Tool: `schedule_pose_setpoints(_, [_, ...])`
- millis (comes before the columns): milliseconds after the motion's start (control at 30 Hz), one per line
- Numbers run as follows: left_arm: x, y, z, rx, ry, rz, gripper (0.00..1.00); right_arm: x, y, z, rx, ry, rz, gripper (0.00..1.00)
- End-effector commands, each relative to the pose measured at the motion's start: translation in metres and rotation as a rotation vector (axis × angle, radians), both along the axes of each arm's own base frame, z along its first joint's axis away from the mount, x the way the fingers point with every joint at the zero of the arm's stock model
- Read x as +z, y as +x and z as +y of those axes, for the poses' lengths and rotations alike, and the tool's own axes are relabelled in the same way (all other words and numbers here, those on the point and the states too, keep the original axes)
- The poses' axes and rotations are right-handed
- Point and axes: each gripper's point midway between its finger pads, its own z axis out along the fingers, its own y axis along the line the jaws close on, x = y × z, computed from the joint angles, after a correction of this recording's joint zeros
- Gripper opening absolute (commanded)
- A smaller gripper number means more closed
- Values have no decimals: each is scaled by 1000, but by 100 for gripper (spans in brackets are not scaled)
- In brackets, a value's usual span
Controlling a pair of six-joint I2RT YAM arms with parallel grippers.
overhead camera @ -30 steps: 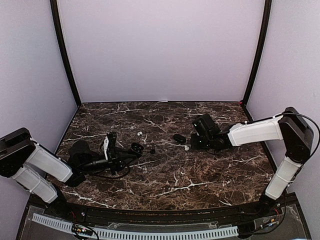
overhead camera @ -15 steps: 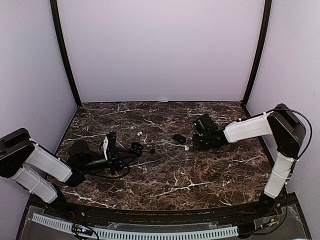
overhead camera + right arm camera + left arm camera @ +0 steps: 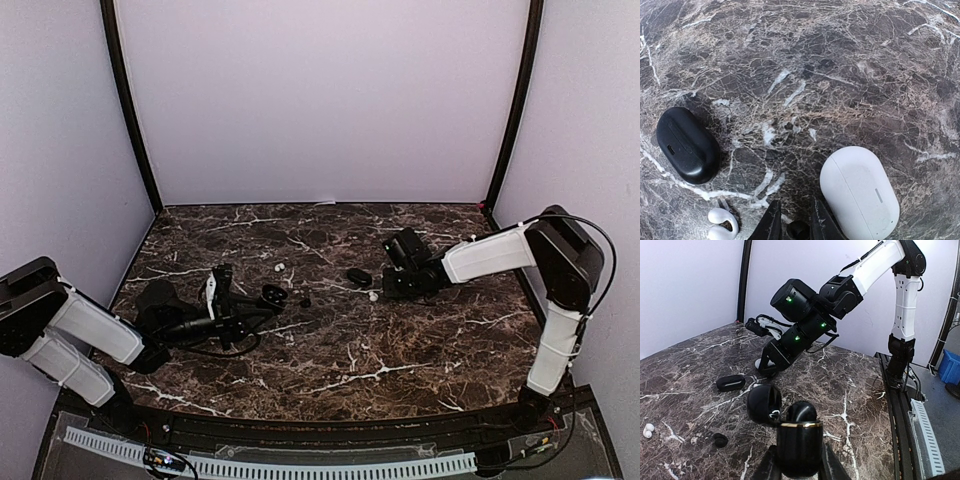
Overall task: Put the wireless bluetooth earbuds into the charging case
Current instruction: Turn over the right earbud at the center of the board.
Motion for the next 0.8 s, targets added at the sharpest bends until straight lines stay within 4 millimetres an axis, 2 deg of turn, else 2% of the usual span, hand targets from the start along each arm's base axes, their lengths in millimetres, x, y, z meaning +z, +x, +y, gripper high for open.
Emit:
schedule_pose_setpoints(0, [6, -7, 1, -21, -9, -31, 8, 4, 6, 6, 11, 26, -3, 21])
schedule_pose_setpoints(433, [8, -8, 1, -24, -6, -41, 8, 1, -16, 3, 34, 66, 51, 21])
schedule_pose_setpoints(767, [8, -8, 2, -22, -3, -44, 8, 11, -43, 13, 172, 136, 97, 17])
